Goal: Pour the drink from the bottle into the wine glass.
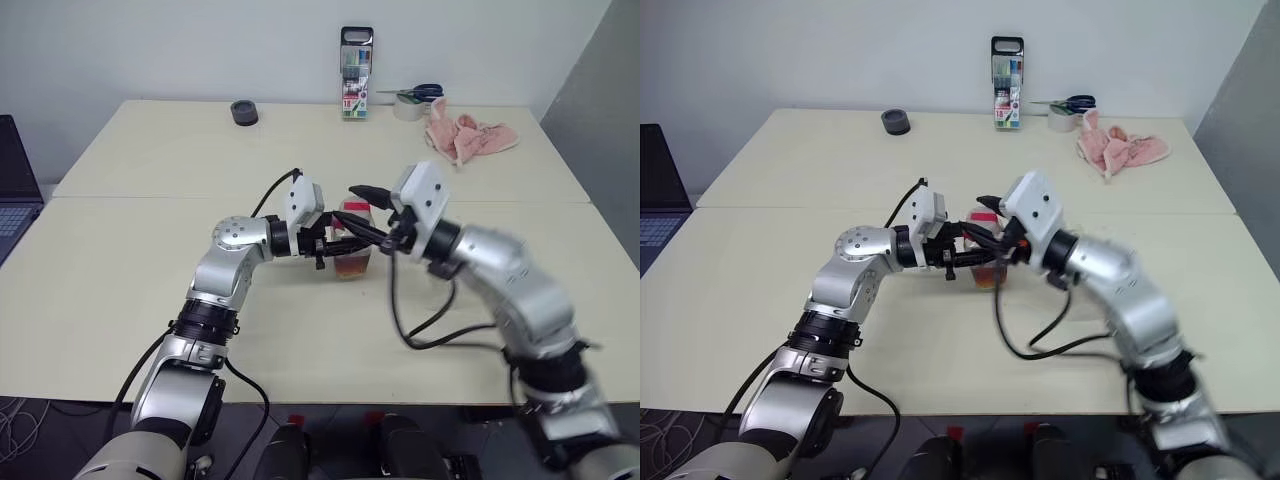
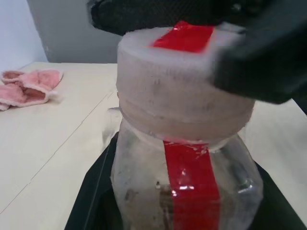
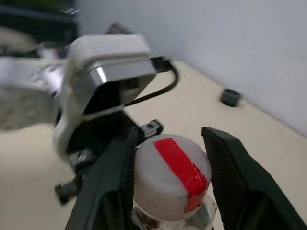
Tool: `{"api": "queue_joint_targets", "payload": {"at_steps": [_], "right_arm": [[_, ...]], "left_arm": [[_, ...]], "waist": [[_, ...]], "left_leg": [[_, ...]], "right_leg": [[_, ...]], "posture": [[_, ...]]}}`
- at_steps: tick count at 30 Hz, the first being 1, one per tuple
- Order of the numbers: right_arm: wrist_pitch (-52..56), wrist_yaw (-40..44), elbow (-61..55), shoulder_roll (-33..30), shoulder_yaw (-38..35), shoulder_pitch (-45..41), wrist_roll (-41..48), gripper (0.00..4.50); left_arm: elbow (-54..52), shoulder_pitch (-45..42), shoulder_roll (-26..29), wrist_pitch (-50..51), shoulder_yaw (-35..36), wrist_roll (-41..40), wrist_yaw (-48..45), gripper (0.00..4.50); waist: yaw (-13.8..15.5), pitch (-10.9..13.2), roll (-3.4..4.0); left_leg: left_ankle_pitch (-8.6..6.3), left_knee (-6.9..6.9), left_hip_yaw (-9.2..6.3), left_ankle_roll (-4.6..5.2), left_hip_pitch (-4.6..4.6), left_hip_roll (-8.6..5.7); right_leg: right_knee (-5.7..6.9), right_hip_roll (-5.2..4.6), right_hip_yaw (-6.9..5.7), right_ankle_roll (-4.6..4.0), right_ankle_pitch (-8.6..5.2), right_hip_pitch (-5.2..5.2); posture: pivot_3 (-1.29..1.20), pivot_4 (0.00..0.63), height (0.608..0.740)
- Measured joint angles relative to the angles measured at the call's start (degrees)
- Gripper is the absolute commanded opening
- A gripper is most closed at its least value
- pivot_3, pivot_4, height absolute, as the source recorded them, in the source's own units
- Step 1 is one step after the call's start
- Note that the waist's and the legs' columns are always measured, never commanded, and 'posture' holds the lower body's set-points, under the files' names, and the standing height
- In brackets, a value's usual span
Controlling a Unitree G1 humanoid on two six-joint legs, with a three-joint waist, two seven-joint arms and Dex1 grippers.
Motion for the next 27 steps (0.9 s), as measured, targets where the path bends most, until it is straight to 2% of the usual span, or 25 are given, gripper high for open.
{"api": "queue_joint_targets", "payload": {"at_steps": [3, 6, 8, 10, 13, 16, 19, 24, 27], "right_arm": [[-0.35, 10.43, 6.55, -3.60, -0.63, -4.48, 4.70, 1.80], [1.10, 11.73, 7.59, -4.06, -1.13, -4.99, 6.67, 1.80], [1.80, 10.25, 7.50, -3.09, -2.36, -4.06, 7.61, 2.55], [2.38, 8.12, 7.08, -2.91, -4.23, -2.48, 7.71, 3.11], [3.74, 2.57, 2.31, -3.29, -7.73, 0.81, 7.18, 4.18], [7.07, -4.27, -7.21, -2.53, -8.70, 5.63, 6.76, 4.19], [11.00, -13.75, -14.05, 2.96, -7.46, 9.10, 4.88, 4.19], [12.96, -27.72, -16.79, 11.81, -2.68, 9.55, -2.80, 4.19], [13.06, -32.05, -15.58, 16.00, 0.76, 9.05, -6.07, 4.19]], "left_arm": [[-0.25, -0.38, -0.02, 0.42, -0.74, -0.28, -1.98, 1.78], [-0.31, -0.49, -0.11, 1.18, -0.94, -0.41, -2.31, 1.76], [-0.32, -0.52, -0.18, 1.56, -0.92, -0.64, -1.82, 1.76], [0.16, -0.52, 0.02, 2.30, 1.09, -1.38, 0.20, 1.73], [1.08, -0.67, 0.47, 2.52, 3.68, -1.44, 2.83, 1.72], [1.37, -1.01, -0.07, 2.78, 3.60, -1.44, 3.61, 1.72], [2.61, -1.74, -0.14, 2.79, 3.46, -1.40, 4.03, 1.72], [3.34, -2.95, -0.87, 2.46, 3.26, -1.31, 3.93, 1.72], [3.85, -3.10, -1.25, 2.40, 2.99, -1.15, 3.62, 1.72]], "waist": [[-0.30, 0.01, 0.01], [-0.35, 0.01, 0.01], [-0.35, 0.00, 0.01], [-0.29, 0.01, 0.00], [-0.21, 0.01, 0.01], [-0.09, 0.00, 0.01], [-0.29, 0.01, 0.01], [-0.30, 0.00, 0.02], [-0.37, 0.00, 0.03]], "left_leg": [[0.00, -0.04, -0.02, 0.00, 0.00, 0.04], [0.00, -0.03, -0.02, -0.01, -0.03, 0.03], [0.01, 0.00, -0.02, -0.01, -0.05, 0.01], [0.01, 0.03, -0.04, -0.01, -0.07, -0.01], [0.01, 0.03, -0.06, -0.02, -0.08, -0.02], [0.04, 0.03, -0.13, -0.08, -0.17, -0.02], [0.10, 0.06, -0.08, -0.18, -0.20, -0.02], [0.13, 0.09, -0.11, -0.23, -0.18, -0.02], [0.14, 0.06, -0.11, -0.25, -0.17, -0.01]], "right_leg": [[0.00, 0.03, 0.00, -0.02, 0.00, -0.02], [0.00, -0.02, 0.02, -0.03, 0.00, -0.05], [0.02, -0.05, 0.03, -0.03, 0.00, -0.06], [0.06, -0.08, 0.02, -0.02, 0.00, -0.07], [0.10, -0.09, 0.02, -0.02, 0.00, -0.09], [0.07, -0.08, -0.02, -0.02, 0.00, -0.11], [0.17, -0.07, 0.04, -0.02, 0.00, -0.18], [0.24, -0.04, 0.02, -0.02, -0.01, -0.18], [0.24, -0.02, 0.02, -0.03, -0.01, -0.20]], "posture": [[0.00, 0.150, 0.740], [0.00, 0.150, 0.740], [0.00, 0.150, 0.740], [0.00, 0.150, 0.740], [0.00, 0.150, 0.740], [0.00, 0.150, 0.740], [0.00, 0.150, 0.740], [0.00, 0.150, 0.740], [0.00, 0.150, 0.740]]}}
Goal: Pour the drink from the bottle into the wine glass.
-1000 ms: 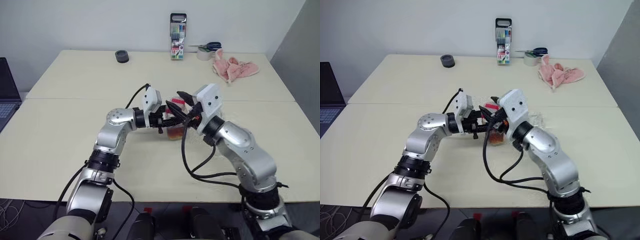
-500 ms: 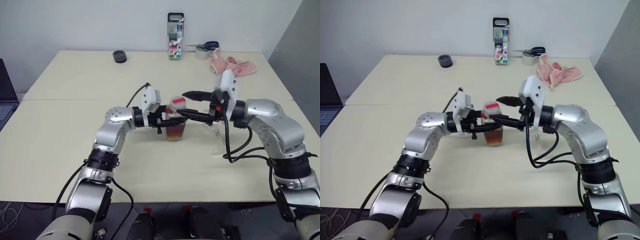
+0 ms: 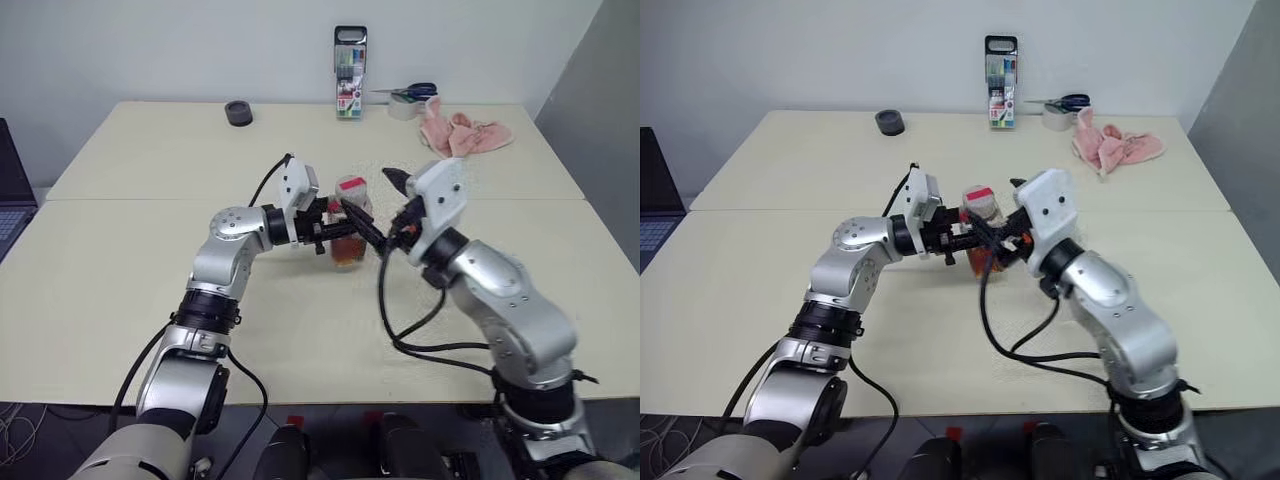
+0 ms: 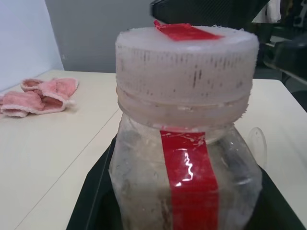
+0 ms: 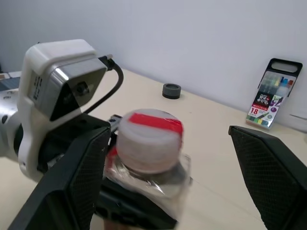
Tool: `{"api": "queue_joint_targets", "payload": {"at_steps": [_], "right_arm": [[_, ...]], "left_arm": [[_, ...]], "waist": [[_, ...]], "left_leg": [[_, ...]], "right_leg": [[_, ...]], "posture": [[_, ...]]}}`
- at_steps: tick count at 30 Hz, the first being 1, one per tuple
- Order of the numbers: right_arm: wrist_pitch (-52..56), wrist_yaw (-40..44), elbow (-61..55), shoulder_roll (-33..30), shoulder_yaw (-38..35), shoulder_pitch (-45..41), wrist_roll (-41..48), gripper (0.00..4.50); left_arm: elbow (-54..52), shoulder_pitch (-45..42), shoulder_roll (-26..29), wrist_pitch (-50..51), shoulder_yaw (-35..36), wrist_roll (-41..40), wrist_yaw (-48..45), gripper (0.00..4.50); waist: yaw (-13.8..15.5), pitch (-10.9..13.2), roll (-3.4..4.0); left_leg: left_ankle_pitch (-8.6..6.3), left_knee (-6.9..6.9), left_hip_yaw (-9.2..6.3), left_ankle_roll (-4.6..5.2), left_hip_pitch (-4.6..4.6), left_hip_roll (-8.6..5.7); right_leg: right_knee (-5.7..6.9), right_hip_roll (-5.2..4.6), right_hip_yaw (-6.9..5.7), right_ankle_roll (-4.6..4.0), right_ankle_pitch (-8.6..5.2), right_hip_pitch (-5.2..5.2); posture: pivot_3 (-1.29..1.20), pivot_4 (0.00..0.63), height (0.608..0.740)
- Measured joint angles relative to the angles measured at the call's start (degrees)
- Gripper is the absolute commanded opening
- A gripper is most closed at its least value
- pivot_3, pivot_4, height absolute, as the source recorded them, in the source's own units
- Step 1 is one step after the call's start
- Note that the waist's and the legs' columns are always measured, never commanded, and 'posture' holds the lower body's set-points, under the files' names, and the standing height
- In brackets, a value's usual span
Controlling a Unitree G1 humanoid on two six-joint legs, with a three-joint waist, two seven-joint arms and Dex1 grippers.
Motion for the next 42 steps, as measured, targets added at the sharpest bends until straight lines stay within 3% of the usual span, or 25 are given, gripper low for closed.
{"api": "queue_joint_targets", "payload": {"at_steps": [10, 13, 18, 26, 28, 32, 34, 37, 42], "right_arm": [[-0.31, -3.65, 4.74, 5.25, 1.24, -1.68, -4.40, 4.19], [-0.33, -3.78, 5.60, 6.14, 1.24, -1.90, -4.90, 3.58], [-0.47, -3.45, 5.79, 7.01, 2.15, -1.89, -4.82, 1.93], [-1.46, -0.06, 6.06, 5.32, 1.57, -1.99, -3.80, 1.93], [-3.76, 7.50, 7.75, 0.54, 0.52, -3.24, -0.56, 1.93], [-6.90, 32.05, 16.49, -13.43, -1.94, -10.12, 10.40, 1.93], [-6.55, 37.55, 19.66, -15.69, -2.22, -12.66, 13.26, 1.93], [-6.21, 38.82, 21.18, -15.95, -2.91, -13.35, 15.00, 1.93], [-7.53, 34.50, 19.61, -13.66, -5.97, -10.93, 15.01, 3.64]], "left_arm": [[1.17, -0.07, -0.20, -1.33, -0.18, 1.03, -0.76, 1.72], [1.22, -0.07, -0.20, -1.58, -0.18, 1.16, -0.80, 1.72], [1.36, -0.04, -0.22, -2.38, -0.07, 1.14, -0.72, 1.72], [1.22, 0.14, -0.12, -2.36, -0.09, 0.82, -1.37, 1.71], [0.92, 0.35, 0.41, -1.19, -0.18, -0.23, -3.48, 1.71], [-1.36, 0.21, 3.36, 1.19, -3.00, -1.60, -10.97, 1.71], [-1.35, -0.50, 3.64, 1.61, -3.64, -1.91, -12.70, 1.71], [-0.80, -1.50, 3.71, 2.02, -3.86, -2.39, -13.27, 1.71], [1.16, -0.95, 5.42, 2.68, -2.57, -2.55, -12.51, 1.70]], "waist": [[0.00, 0.00, 0.00], [-0.01, 0.00, 0.00], [-0.02, 0.00, 0.00], [-0.03, -0.01, 0.01], [-0.04, 0.00, 0.01], [-0.15, 0.03, 0.03], [-0.16, 0.03, 0.03], [-0.13, 0.02, 0.03], [-0.18, 0.03, 0.03]], "left_leg": [[0.00, 0.00, 0.00, 0.00, -0.01, -0.01], [-0.01, 0.00, 0.00, 0.01, -0.01, -0.01], [-0.01, 0.00, -0.01, 0.01, -0.01, -0.01], [-0.03, 0.01, 0.00, 0.05, -0.01, -0.02], [-0.08, 0.02, 0.03, 0.15, -0.01, -0.04], [-0.12, -0.03, 0.05, 0.24, 0.09, -0.02], [-0.13, -0.04, 0.03, 0.24, 0.12, 0.03], [-0.12, -0.03, 0.04, 0.24, 0.12, 0.04], [-0.11, -0.02, 0.04, 0.22, 0.11, 0.02]], "right_leg": [[0.00, -0.02, 0.00, 0.00, 0.00, 0.00], [0.00, -0.02, 0.00, 0.00, 0.00, 0.00], [0.00, -0.02, 0.00, 0.00, 0.00, 0.00], [0.00, -0.02, 0.00, 0.00, 0.00, 0.00], [-0.02, -0.02, 0.00, 0.00, 0.00, 0.01], [-0.07, 0.01, -0.03, 0.00, 0.00, 0.09], [-0.05, 0.06, -0.03, -0.01, 0.00, 0.09], [-0.03, 0.04, -0.01, -0.02, -0.01, 0.09], [0.03, 0.02, 0.02, -0.02, 0.00, 0.04]], "posture": [[0.00, 0.150, 0.740], [0.00, 0.150, 0.740], [0.00, 0.150, 0.740], [0.00, 0.150, 0.740], [0.00, 0.150, 0.740], [0.00, 0.150, 0.740], [0.00, 0.150, 0.740], [0.00, 0.150, 0.740], [0.00, 0.150, 0.740]]}}
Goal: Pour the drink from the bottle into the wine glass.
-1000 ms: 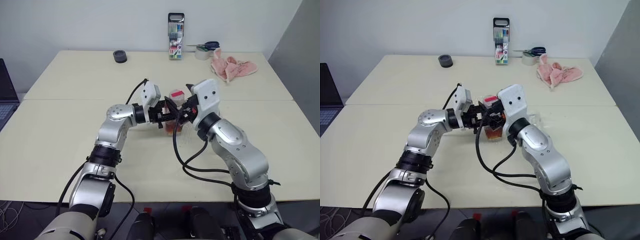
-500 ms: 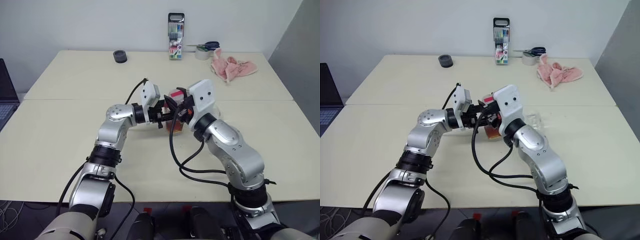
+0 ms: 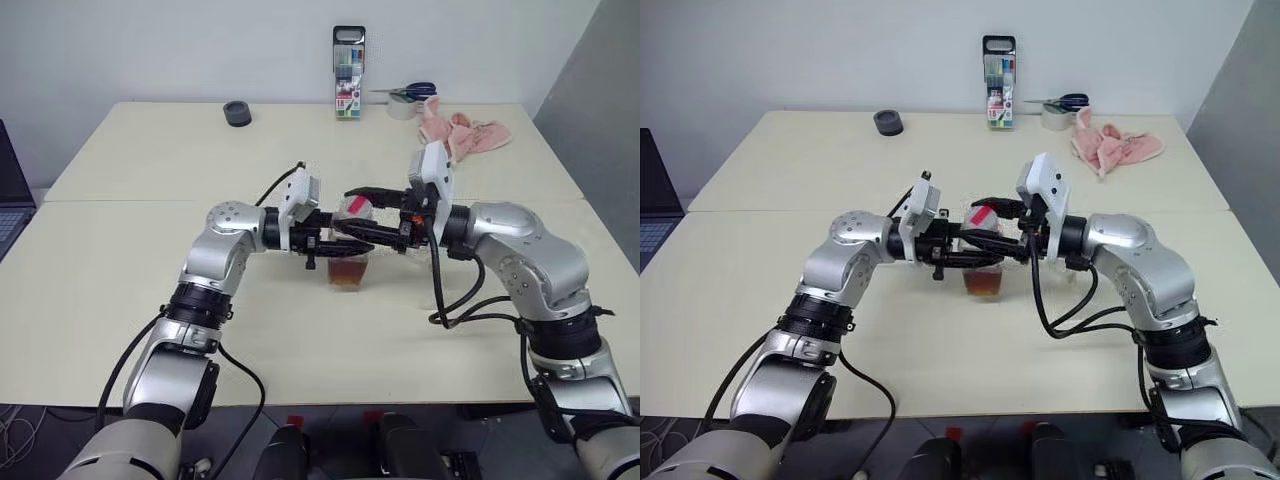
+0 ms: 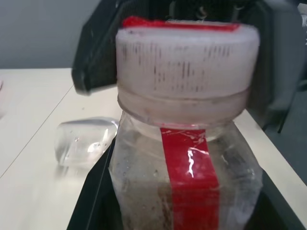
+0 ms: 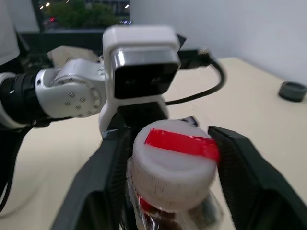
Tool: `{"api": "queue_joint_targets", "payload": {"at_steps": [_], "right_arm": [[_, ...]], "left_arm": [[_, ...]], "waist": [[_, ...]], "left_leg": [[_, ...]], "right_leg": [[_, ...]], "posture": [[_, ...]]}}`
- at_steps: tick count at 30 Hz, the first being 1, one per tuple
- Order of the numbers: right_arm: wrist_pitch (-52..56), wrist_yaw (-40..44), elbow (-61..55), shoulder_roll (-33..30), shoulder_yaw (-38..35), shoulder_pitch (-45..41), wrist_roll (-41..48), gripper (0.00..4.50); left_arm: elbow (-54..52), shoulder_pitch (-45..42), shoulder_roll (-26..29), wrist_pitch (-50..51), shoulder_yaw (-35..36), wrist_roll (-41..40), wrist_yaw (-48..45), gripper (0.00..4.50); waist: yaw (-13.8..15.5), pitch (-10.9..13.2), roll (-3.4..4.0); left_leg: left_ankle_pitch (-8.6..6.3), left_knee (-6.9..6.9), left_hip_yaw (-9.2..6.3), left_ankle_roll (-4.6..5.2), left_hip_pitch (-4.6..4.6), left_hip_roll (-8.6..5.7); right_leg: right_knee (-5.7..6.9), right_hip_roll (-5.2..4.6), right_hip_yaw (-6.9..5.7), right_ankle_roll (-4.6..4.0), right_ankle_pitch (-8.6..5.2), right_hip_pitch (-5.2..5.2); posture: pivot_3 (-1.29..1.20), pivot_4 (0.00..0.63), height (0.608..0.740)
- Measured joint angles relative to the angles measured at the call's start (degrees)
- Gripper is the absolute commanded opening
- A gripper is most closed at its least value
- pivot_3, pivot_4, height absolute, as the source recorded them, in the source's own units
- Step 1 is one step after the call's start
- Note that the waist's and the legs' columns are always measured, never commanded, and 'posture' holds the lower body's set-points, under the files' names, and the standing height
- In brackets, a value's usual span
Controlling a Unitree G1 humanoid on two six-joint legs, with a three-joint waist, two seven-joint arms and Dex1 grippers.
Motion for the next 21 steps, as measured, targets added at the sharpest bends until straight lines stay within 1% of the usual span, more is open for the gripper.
{"api": "queue_joint_targets", "payload": {"at_steps": [1, 5, 8, 14, 17, 21], "right_arm": [[-0.20, -1.23, -1.27, 0.01, -1.10, 0.60, -0.09, 3.96], [0.03, -5.07, -7.98, 0.67, -1.96, 3.23, -0.16, 3.97], [-0.41, -8.47, -11.01, 2.31, 0.09, 4.80, -2.49, 3.97], [-3.71, -12.76, -9.47, 4.68, 5.10, 4.80, -10.03, 3.97], [-4.59, -14.00, -7.19, 5.11, 5.43, 4.16, -12.59, 3.97], [-5.23, -13.72, -6.61, 4.71, 5.60, 3.65, -13.75, 3.97]], "left_arm": [[0.30, 0.35, 0.56, 0.03, 0.52, 0.01, 0.29, 1.69], [0.46, 0.48, 0.77, 0.02, 0.80, 0.01, 0.53, 1.69], [0.48, 0.46, 0.67, -0.08, 0.80, 0.00, 0.52, 1.69], [1.04, 0.41, 0.41, -0.38, 0.79, 0.01, 0.35, 1.69], [1.76, 0.35, 0.29, -1.00, 0.79, 0.01, 0.25, 1.69], [2.55, 0.25, -0.45, -2.02, 0.80, 0.11, 0.73, 1.69]], "waist": [[0.06, 0.00, 0.00], [0.16, 0.00, 0.00], [0.15, 0.00, 0.00], [0.13, 0.00, 0.00], [0.13, 0.00, 0.00], [0.13, 0.00, 0.00]], "left_leg": [[0.00, 0.01, -0.04, 0.00, -0.02, 0.00], [0.01, 0.02, -0.06, -0.02, -0.08, -0.04], [0.02, 0.04, -0.05, -0.03, -0.08, -0.03], [0.07, 0.03, -0.04, -0.13, -0.06, -0.03], [0.09, 0.04, -0.03, -0.16, -0.06, -0.03], [0.09, 0.02, -0.04, -0.16, -0.07, -0.03]], "right_leg": [[-0.01, -0.01, -0.03, 0.00, 0.00, 0.00], [-0.04, -0.05, -0.04, 0.00, 0.00, 0.00], [-0.03, -0.04, -0.03, 0.00, 0.00, 0.00], [-0.01, -0.02, -0.03, 0.00, 0.00, 0.00], [-0.01, -0.02, -0.03, 0.00, 0.00, 0.00], [-0.02, -0.03, -0.03, 0.00, 0.00, 0.00]], "posture": [[0.00, 0.150, 0.740], [0.00, 0.150, 0.740], [0.00, 0.150, 0.740], [0.00, 0.150, 0.740], [0.00, 0.150, 0.740], [0.00, 0.150, 0.740]]}}
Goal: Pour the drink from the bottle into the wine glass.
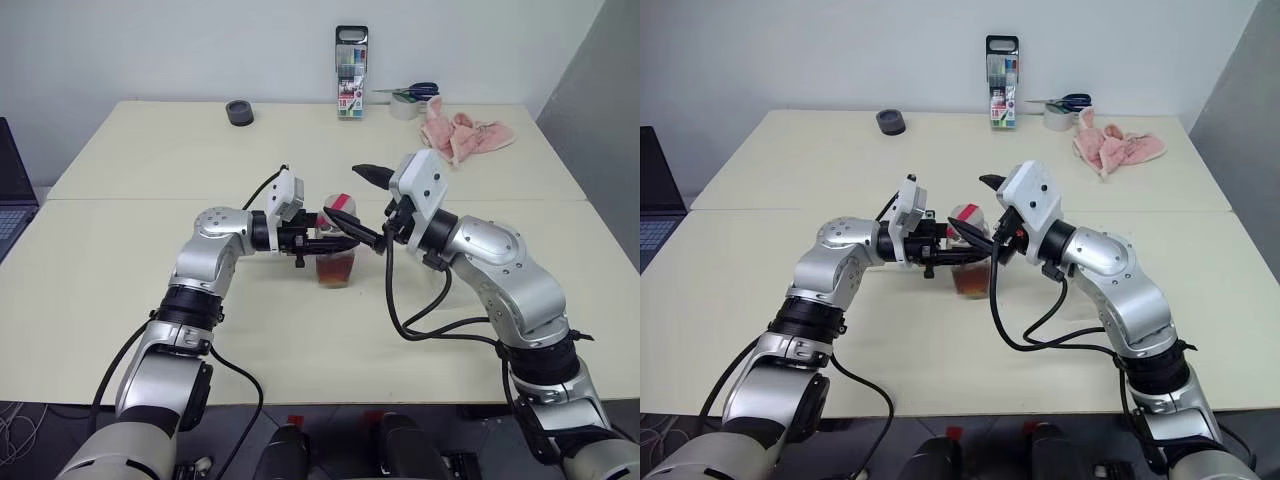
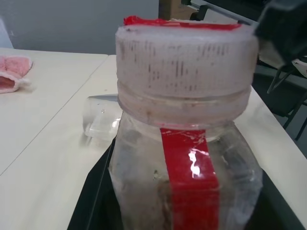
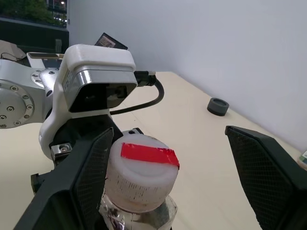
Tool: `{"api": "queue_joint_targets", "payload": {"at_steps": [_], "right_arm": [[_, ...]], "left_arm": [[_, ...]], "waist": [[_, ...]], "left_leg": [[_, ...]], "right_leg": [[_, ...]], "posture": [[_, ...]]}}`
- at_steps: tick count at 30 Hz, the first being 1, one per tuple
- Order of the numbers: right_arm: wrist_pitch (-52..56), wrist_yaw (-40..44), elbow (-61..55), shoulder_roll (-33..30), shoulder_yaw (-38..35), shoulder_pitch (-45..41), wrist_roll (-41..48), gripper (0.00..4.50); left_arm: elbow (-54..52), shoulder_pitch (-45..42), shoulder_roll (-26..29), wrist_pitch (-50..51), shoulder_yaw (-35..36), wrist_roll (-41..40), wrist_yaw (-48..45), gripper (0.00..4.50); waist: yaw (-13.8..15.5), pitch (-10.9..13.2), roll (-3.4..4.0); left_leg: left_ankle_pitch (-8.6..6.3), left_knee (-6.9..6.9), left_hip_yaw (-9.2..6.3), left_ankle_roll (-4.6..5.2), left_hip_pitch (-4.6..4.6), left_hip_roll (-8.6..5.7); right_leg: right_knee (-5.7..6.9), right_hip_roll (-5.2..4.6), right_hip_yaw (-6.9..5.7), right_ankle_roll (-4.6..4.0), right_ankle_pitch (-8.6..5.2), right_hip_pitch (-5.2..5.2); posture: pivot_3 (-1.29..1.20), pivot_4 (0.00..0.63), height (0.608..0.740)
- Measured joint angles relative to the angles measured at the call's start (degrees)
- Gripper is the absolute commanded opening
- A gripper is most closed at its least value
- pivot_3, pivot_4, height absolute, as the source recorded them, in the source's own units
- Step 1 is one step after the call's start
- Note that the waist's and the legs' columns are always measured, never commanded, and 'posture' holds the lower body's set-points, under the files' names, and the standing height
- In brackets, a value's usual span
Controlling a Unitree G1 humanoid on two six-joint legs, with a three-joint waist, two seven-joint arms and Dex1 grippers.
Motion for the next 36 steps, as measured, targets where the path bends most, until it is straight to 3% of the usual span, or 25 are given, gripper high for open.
{"api": "queue_joint_targets", "payload": {"at_steps": [11, 36], "right_arm": [[0.52, -0.31, -0.32, 0.94, 0.42, 0.06, -1.02, 3.97], [4.20, -2.35, -2.06, 0.66, -1.18, 1.94, 0.19, 3.97]], "left_arm": [[2.28, -0.02, -1.32, -5.55, 0.12, 1.17, 1.11, 1.69], [2.39, -0.07, -2.12, -5.14, 0.96, 1.24, 2.40, 1.69]], "waist": [[0.00, 0.00, 0.00], [0.01, 0.00, 0.00]], "left_leg": [[-0.01, 0.00, 0.00, 0.02, 0.00, 0.01], [-0.01, 0.01, 0.00, 0.02, 0.00, 0.00]], "right_leg": [[0.01, 0.00, 0.00, 0.00, 0.00, 0.00], [0.02, 0.00, 0.01, 0.00, 0.00, 0.00]], "posture": [[0.00, 0.150, 0.740], [0.00, 0.150, 0.740]]}}
